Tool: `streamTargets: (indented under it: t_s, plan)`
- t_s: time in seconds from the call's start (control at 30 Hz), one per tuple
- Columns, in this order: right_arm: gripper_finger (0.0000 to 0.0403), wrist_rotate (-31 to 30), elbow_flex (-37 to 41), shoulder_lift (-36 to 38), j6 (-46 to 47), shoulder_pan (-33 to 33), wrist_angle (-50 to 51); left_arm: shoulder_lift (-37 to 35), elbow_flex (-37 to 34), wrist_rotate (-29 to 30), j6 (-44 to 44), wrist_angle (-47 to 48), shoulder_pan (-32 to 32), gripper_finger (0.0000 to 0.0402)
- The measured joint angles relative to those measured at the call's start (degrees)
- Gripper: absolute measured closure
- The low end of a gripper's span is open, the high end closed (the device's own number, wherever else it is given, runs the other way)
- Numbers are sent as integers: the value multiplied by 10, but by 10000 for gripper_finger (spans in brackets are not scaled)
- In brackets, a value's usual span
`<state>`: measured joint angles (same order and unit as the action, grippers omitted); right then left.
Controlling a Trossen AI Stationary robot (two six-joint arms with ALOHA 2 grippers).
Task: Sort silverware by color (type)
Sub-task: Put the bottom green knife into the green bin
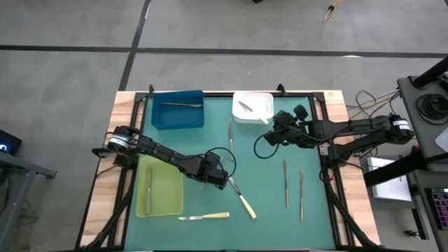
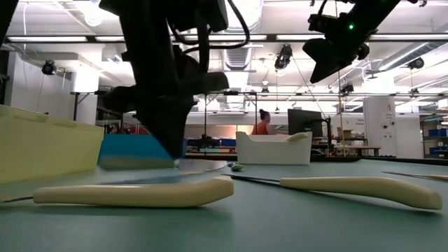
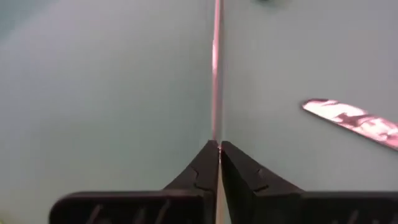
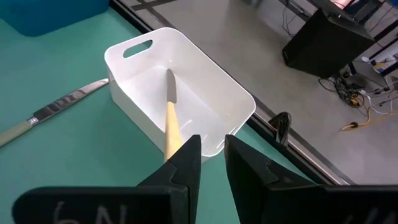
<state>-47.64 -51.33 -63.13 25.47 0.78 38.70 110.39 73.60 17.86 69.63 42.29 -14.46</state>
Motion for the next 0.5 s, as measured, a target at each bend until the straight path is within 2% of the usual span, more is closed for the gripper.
streamTargets:
  t_s: [0.33,0.4,0.5]
  plan:
    - [339,0,0,0,0,0,1,-22,3,20,-37,15,1,399]
    - [339,0,0,0,0,0,1,-23,3,19,-81,-7,-1,400]
    - [339,0,0,0,0,0,1,-23,3,6,-199,-35,-10,400]
